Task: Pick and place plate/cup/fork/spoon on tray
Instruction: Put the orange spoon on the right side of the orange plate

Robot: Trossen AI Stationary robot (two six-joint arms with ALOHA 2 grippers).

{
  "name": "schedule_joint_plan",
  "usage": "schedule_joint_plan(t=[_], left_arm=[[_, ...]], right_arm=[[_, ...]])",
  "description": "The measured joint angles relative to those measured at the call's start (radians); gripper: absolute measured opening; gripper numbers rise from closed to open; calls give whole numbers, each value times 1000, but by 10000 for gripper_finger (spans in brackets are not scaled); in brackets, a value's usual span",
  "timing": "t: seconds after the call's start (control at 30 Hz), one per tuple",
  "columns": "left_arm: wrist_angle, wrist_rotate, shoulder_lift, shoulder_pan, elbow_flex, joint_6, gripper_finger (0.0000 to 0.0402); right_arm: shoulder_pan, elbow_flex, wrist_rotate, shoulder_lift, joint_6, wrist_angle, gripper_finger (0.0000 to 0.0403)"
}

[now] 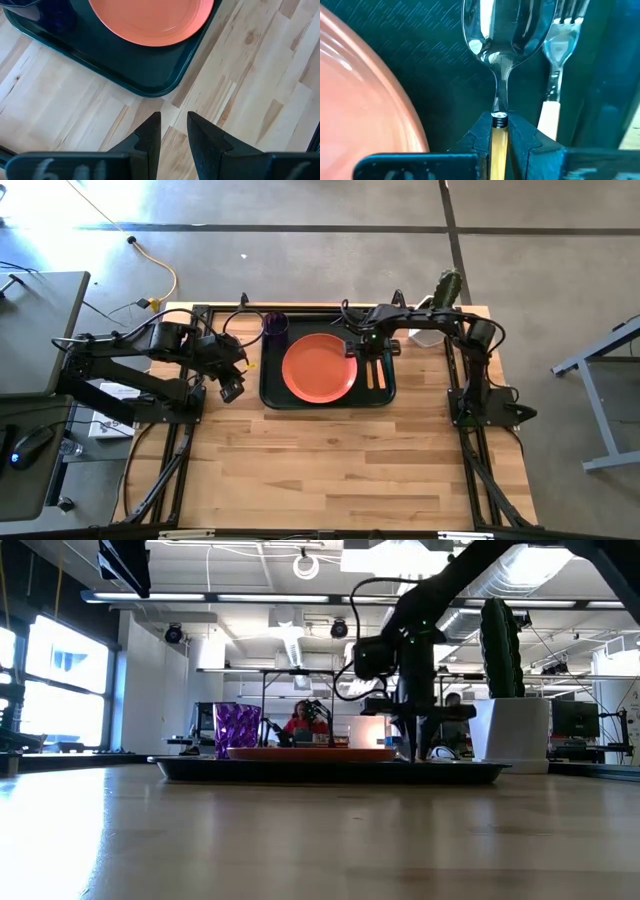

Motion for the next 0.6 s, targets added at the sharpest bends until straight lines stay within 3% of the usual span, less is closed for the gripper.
schedule_joint_plan(t=[0.6], left_arm=[[0, 0, 0, 0, 0, 2, 85]], right_arm=[[-38, 2, -20, 13, -24, 4, 20]])
